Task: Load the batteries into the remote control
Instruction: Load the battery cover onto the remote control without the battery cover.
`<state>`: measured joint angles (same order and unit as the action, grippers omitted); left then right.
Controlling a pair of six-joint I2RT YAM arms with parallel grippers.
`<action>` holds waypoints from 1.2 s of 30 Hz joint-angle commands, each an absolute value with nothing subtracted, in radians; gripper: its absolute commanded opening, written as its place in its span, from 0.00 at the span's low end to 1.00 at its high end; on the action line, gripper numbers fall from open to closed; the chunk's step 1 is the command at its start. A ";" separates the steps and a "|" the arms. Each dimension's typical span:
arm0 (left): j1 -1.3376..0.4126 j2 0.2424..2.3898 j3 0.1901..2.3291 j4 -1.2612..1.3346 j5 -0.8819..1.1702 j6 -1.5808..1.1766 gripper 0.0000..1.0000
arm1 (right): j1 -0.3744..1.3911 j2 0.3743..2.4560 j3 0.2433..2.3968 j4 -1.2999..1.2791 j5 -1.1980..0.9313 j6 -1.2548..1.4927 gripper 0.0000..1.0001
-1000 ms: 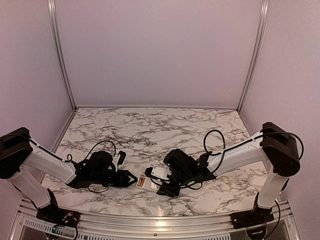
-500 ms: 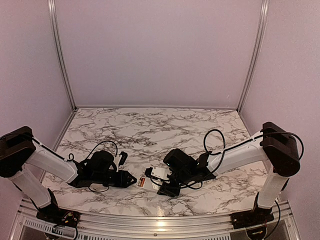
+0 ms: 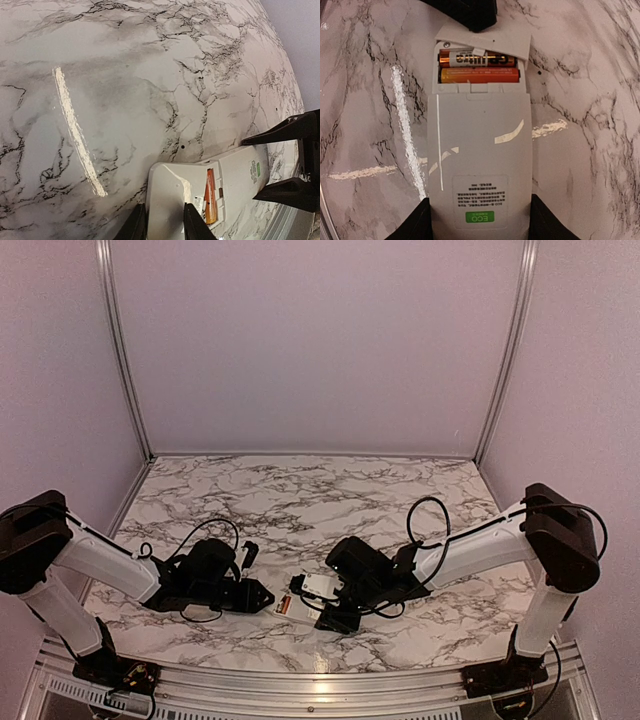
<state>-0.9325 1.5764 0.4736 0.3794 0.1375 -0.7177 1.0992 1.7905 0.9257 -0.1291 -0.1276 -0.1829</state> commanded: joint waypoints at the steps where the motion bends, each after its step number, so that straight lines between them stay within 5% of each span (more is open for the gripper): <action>1: -0.985 1.617 0.512 0.291 0.166 -0.756 0.27 | 1.094 1.837 0.931 -0.215 -0.109 -0.167 0.12; 25: -1.037 1.652 0.590 0.061 0.055 -0.812 0.26 | 1.099 1.812 0.894 -0.181 -0.130 -0.152 0.09; 30: -1.037 1.704 0.643 0.002 0.027 -0.770 0.32 | 1.100 1.800 0.887 -0.182 -0.128 -0.165 0.09; 36: -1.038 1.733 0.619 0.076 0.106 -0.747 0.21 | 1.100 1.804 0.887 -0.176 -0.130 -0.176 0.08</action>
